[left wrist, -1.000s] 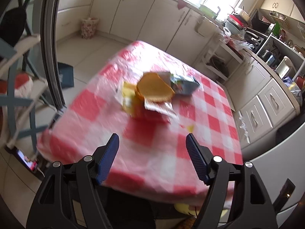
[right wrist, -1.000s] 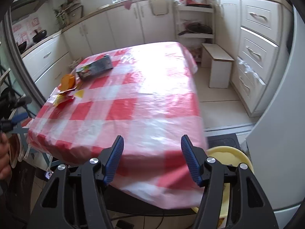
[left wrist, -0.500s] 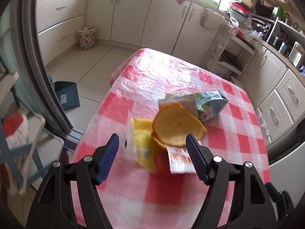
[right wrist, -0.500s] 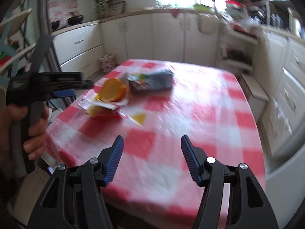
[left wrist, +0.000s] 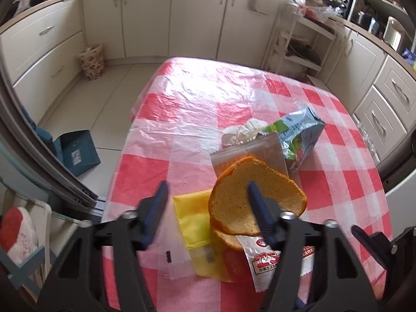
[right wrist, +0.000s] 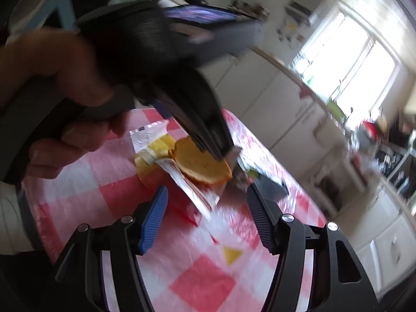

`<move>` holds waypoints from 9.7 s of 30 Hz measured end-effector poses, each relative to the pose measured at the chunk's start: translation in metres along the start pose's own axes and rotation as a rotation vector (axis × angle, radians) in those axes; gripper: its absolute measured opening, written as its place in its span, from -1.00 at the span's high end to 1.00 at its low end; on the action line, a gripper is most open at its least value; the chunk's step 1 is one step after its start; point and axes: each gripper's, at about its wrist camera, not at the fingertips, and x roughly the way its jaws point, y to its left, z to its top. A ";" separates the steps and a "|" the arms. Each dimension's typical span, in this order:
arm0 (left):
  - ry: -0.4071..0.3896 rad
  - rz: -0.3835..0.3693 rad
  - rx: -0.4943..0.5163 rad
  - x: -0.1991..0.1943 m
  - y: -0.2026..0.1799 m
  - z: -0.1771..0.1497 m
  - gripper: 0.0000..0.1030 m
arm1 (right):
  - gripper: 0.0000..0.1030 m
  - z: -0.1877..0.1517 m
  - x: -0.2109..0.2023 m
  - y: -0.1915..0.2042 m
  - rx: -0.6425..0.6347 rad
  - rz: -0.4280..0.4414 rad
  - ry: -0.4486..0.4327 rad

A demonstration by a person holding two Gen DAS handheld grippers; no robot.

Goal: Collect trash
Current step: 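Grasp an orange peel with the left tool while the right tool grasps the red snack wrapper, then carry peel and red wrapper to the yellow bucket while both tools open to drop them, then move both open tools back over the table, then bring both open tools toward the orange peel lying on the yellow plastic bag, then grasp the orange peel with the left tool while the right tool grasps the yellow plastic bag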

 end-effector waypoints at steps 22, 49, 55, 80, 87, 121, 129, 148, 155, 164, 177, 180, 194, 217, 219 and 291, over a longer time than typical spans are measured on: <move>-0.017 -0.236 -0.197 -0.052 0.013 -0.043 0.91 | 0.98 -0.049 -0.053 -0.085 0.438 0.150 0.116; 0.024 -0.180 -0.254 -0.066 -0.039 -0.108 0.84 | 0.98 -0.123 -0.118 -0.121 0.665 0.087 0.164; 0.006 -0.239 -0.279 -0.090 -0.050 -0.120 0.84 | 0.98 -0.127 -0.131 -0.123 0.668 0.077 0.146; 0.078 -0.404 -0.077 -0.108 -0.192 -0.144 0.84 | 0.98 -0.191 -0.196 -0.156 0.804 -0.054 0.151; 0.100 -0.451 0.002 -0.105 -0.245 -0.151 0.84 | 0.98 -0.235 -0.215 -0.167 0.915 -0.130 0.220; 0.211 -0.383 0.316 -0.042 -0.420 -0.225 0.71 | 0.97 -0.358 -0.213 -0.182 1.273 -0.192 0.512; 0.137 -0.351 0.362 -0.058 -0.421 -0.218 0.18 | 0.18 -0.356 -0.216 -0.184 1.292 -0.205 0.496; -0.024 -0.247 0.297 -0.118 -0.343 -0.203 -0.38 | -0.12 -0.318 -0.205 -0.179 1.180 -0.200 0.428; -0.082 -0.179 0.211 -0.136 -0.290 -0.194 -0.53 | -0.34 -0.294 -0.196 -0.169 1.079 -0.230 0.409; -0.119 -0.056 0.078 -0.142 -0.208 -0.201 -0.67 | -0.46 -0.263 -0.182 -0.148 0.922 -0.264 0.394; -0.150 0.089 -0.107 -0.146 -0.103 -0.215 -0.78 | -0.61 -0.198 -0.187 -0.112 0.878 -0.212 0.273; -0.145 0.110 -0.128 -0.146 -0.089 -0.222 -0.80 | -0.65 -0.178 -0.188 -0.100 0.855 -0.192 0.238; -0.120 0.086 -0.286 -0.155 -0.032 -0.234 -0.84 | -0.69 -0.130 -0.175 -0.047 0.703 -0.129 0.238; -0.092 0.033 -0.426 -0.134 -0.003 -0.239 -0.84 | -0.72 -0.106 -0.151 -0.026 0.596 -0.077 0.198; -0.113 0.042 -0.426 -0.138 0.001 -0.234 -0.84 | -0.73 -0.105 -0.149 -0.028 0.595 -0.066 0.193; -0.113 0.053 -0.125 -0.077 -0.033 -0.075 -0.84 | -0.14 -0.096 -0.010 -0.106 0.712 0.352 0.293</move>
